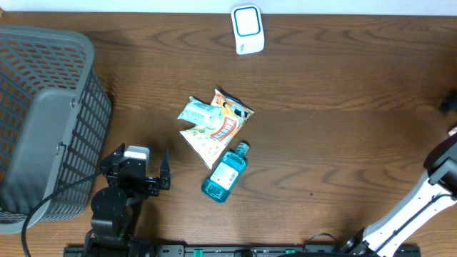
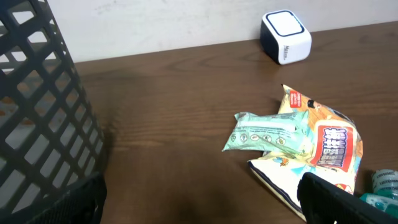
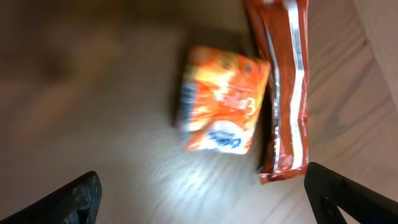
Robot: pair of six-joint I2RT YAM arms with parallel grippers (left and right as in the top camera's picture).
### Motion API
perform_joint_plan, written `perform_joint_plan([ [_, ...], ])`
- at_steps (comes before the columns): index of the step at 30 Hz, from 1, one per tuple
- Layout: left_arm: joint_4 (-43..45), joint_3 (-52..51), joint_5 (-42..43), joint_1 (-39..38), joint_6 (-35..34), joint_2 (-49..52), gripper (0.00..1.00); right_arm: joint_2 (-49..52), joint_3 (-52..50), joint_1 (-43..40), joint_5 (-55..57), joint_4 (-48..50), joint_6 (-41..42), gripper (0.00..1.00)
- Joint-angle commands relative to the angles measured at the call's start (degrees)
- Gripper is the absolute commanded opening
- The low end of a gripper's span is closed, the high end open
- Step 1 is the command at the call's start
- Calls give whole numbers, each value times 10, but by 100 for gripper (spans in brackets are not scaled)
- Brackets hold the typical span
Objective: Scan the item barcode
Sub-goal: 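Carry the orange box off to the right edge and release it, then move the right gripper over the snack bag beside the mouthwash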
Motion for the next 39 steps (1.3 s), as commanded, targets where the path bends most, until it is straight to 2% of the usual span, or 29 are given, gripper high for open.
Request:
perform_joint_plan([
  [1, 0, -1, 7, 0, 0, -1, 98, -85, 3, 28, -131, 5, 14, 99],
  [6, 1, -1, 7, 0, 0, -1, 98, -136, 3, 77, -307, -20, 74, 99],
  [10, 1, -1, 7, 0, 0, -1, 98, -140, 2, 152, -426, -66, 123, 99],
  [15, 1, -1, 7, 0, 0, -1, 98, -129, 0, 290, -482, -106, 159, 99],
  [22, 1, -1, 7, 0, 0, -1, 98, -121, 0, 490, -476, -81, 180, 99],
  [28, 1, -1, 7, 0, 0, -1, 98, -107, 0, 645, -296, -45, 180, 97],
  [29, 0, -1, 7, 0, -1, -1, 98, -103, 0, 667, -273, -50, 180, 99],
  [39, 1, -1, 7, 0, -1, -1, 98, -98, 0, 775, -257, -83, 192, 99],
])
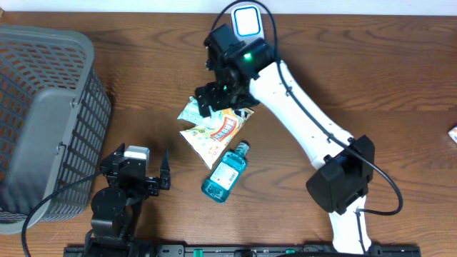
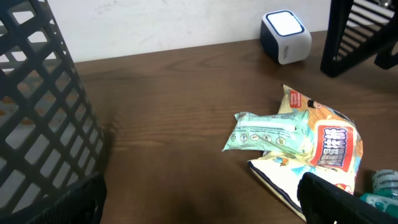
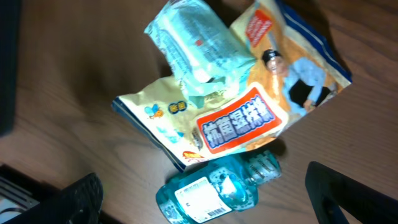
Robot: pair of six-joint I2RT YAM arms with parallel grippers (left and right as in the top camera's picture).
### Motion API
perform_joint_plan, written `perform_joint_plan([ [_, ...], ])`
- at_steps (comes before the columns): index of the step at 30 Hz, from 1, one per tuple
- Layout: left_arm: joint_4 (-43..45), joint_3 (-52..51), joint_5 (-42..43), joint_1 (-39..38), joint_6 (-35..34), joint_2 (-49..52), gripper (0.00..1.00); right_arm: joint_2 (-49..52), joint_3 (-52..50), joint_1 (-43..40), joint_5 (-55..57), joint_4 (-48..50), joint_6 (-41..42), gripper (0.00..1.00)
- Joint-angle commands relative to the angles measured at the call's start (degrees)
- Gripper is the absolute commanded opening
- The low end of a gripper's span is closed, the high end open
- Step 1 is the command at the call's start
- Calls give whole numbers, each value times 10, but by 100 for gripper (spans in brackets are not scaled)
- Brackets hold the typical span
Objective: Scan the item barcode
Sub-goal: 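Move the right gripper over the snack bag beside the mouthwash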
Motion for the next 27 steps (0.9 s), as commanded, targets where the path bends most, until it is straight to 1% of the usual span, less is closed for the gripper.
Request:
perform_joint_plan([
  [1, 0, -1, 7, 0, -1, -1, 98, 2, -1, 17, 23, -7, 6, 99],
  [4, 0, -1, 7, 0, 0, -1, 98, 2, -1, 30, 37, -9, -30, 99],
  [6, 0, -1, 7, 0, 0, -1, 98, 2, -1, 36, 44, -11, -24, 99],
  [10, 0, -1, 7, 0, 0, -1, 98, 5, -19, 44, 45, -12, 76, 99],
  [13, 0, -1, 7, 0, -1, -1, 98, 5, -52, 44, 45, -7, 179, 99],
  [17, 0, -1, 7, 0, -1, -1, 98, 5, -114, 40, 44, 39, 276, 99],
  [19, 0, -1, 7, 0, 0, -1, 98, 5, -147, 40, 44, 78, 302, 99],
  [23, 0, -1, 7, 0, -1, -1, 98, 5, -208, 40, 44, 160, 316, 99],
  [25, 0, -1, 7, 0, -1, -1, 98, 5, -232, 39, 44, 195, 325, 99],
  [27, 0, -1, 7, 0, 0, -1, 98, 5, -252, 37, 44, 212, 351, 99],
])
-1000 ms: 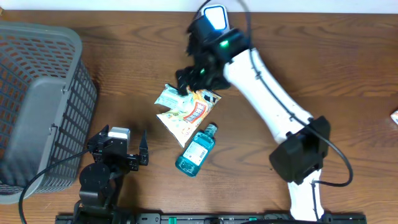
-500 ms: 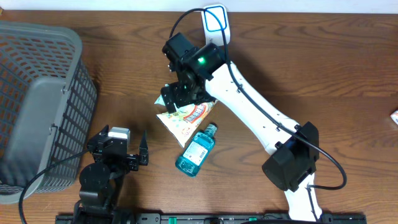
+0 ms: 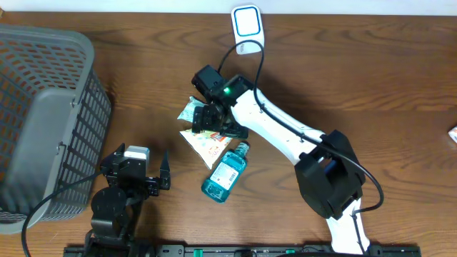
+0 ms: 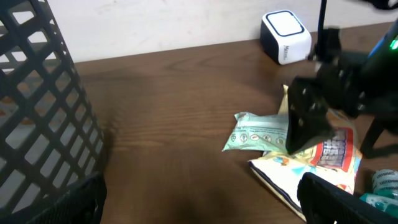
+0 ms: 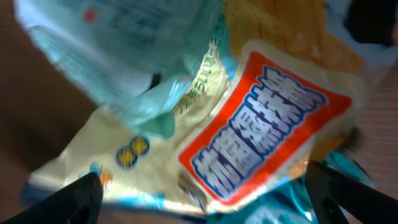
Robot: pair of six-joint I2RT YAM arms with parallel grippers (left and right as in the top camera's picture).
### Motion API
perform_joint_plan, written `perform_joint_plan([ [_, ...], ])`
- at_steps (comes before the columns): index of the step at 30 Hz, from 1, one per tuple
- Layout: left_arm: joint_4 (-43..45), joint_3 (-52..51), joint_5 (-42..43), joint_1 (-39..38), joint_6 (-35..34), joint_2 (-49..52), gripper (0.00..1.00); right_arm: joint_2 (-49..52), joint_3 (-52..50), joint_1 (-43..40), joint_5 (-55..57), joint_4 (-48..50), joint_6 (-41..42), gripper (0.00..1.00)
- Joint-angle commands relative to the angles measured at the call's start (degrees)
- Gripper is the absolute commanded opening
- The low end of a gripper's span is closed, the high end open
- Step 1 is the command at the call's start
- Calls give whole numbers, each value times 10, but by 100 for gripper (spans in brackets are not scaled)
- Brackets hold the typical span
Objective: Scan the item barcode
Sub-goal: 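Move the right gripper over the snack bag beside the mouthwash, then grasp the snack bag with the right gripper and pull it right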
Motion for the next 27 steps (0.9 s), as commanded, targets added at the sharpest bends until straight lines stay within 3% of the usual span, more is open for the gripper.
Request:
perform_joint_plan([
  [1, 0, -1, 7, 0, 0, -1, 98, 5, -30, -6, 5, 12, 77, 99],
  [4, 0, -1, 7, 0, -1, -1, 98, 8, -57, -11, 5, 28, 141, 97],
  [9, 0, -1, 7, 0, 0, -1, 98, 11, -105, -17, 5, 94, 171, 81],
  [12, 0, -1, 7, 0, 0, -1, 98, 11, -125, -19, 5, 108, 170, 52],
  [13, 0, -1, 7, 0, 0, -1, 98, 11, -128, -20, 5, 109, 170, 36],
  [14, 0, -1, 7, 0, 0, -1, 98, 11, -130, -20, 5, 110, 170, 12],
  [15, 0, -1, 7, 0, -1, -1, 98, 11, -131, -20, 5, 110, 170, 1],
  [21, 0, -1, 7, 0, 0, -1, 98, 3, -130, -31, -77, 106, 90, 1],
  [27, 0, -1, 7, 0, 0, -1, 98, -24, -130, -83, -316, 100, -103, 1],
])
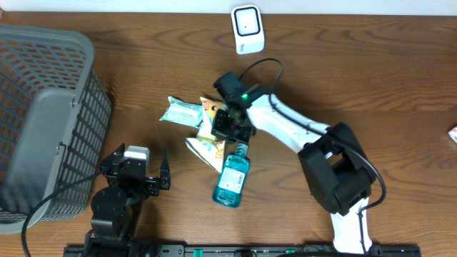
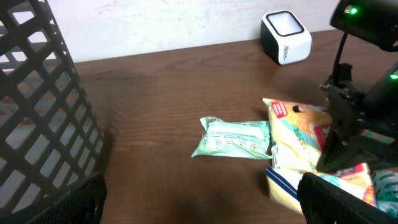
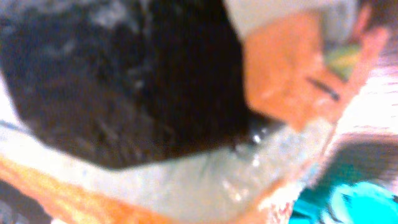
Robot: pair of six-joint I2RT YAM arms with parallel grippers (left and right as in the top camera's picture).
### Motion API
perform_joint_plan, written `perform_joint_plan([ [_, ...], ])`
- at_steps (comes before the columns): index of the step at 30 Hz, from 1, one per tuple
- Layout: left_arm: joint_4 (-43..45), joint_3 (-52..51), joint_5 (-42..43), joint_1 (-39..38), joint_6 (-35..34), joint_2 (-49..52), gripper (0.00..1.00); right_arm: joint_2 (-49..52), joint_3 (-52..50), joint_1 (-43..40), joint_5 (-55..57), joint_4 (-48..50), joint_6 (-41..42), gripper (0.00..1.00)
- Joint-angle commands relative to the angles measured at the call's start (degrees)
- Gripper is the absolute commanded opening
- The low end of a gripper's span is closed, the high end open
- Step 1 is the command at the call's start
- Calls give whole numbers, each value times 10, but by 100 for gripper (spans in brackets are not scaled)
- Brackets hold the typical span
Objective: Scan the item barcode
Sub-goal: 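Grasp the snack bag with the right gripper and pull it right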
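A yellow snack bag [image 1: 208, 133] with a red label lies crumpled at mid table and stands partly raised in the left wrist view [image 2: 297, 134]. My right gripper [image 1: 230, 126] is down on it and shut on it; the right wrist view is a blur of the bag's foil. A pale green pack [image 1: 181, 111] lies just left of the bag. A blue bottle [image 1: 231, 180] lies below the bag. The white scanner [image 1: 247, 28] stands at the far edge. My left gripper [image 2: 199, 210] rests open near the front left, with nothing between its fingers.
A large grey mesh basket [image 1: 39, 114] fills the left side, close to my left arm. Another small packet [image 1: 453, 133] peeks in at the right edge. The right arm stretches from the front right across to mid table.
The right gripper has shifted slightly right and closed on the snack bag, which is now bunched up. The green pack sits further left and the bottle lower, turned more upright.
First the right arm was off at the right over other packets, with the bag, pack and bottle heaped together. Then the gripper hung open above the heap, then low over the bag. Now it holds the bag, and the pack and bottle lie apart.
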Motion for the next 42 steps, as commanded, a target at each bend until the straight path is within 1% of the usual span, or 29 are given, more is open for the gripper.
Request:
perform_joint_plan([
  [1, 1, -1, 7, 0, 0, -1, 98, -13, -10, -33, -188, -14, -139, 1],
  [2, 1, -1, 7, 0, 0, -1, 98, -14, -10, -42, -213, -22, -153, 1],
  [4, 1, -1, 7, 0, 0, -1, 98, -14, -10, -64, -221, -41, -184, 1],
  [5, 1, -1, 7, 0, 0, -1, 98, -14, -10, -74, -207, -50, -198, 1],
  [9, 1, -1, 7, 0, 0, -1, 98, -21, -10, -122, -117, -105, -213, 1],
  [15, 1, -1, 7, 0, -1, -1, 98, -60, -10, -202, -80, -182, -310, 1],
  [20, 1, -1, 7, 0, 0, -1, 98, -89, -10, -233, 64, -241, -315, 1],
  [23, 1, -1, 7, 0, 0, -1, 98, -94, -10, -234, 105, -252, -315, 1],
  [25, 1, -1, 7, 0, 0, -1, 98, -94, -10, -233, 96, -252, -315, 1],
  [30, 1, -1, 7, 0, 0, -1, 98, -94, -10, -234, -14, -247, -325, 1],
  [32, 1, -1, 7, 0, -1, -1, 98, -94, -10, -235, -26, -247, -325, 1],
  [33, 1, -1, 7, 0, -1, -1, 98, -94, -10, -235, -21, -247, -325, 3],
  [35, 1, -1, 7, 0, -1, -1, 98, -94, -10, -235, 2, -247, -325, 20],
  [36, 1, -1, 7, 0, 0, -1, 98, -94, -11, -235, 15, -247, -325, 22],
  [37, 1, -1, 7, 0, -1, -1, 98, -94, -11, -235, 18, -248, -325, 27],
  [38, 1, -1, 7, 0, -1, -1, 98, -94, -11, -235, 19, -247, -325, 42],
  [39, 1, -1, 7, 0, -1, -1, 98, -94, -11, -235, 19, -247, -325, 61],
  [40, 1, -1, 7, 0, 0, -1, 98, -94, -11, -235, 19, -245, -325, 73],
  [42, 1, -1, 7, 0, 0, -1, 98, -94, -11, -235, 19, -240, -325, 73],
])
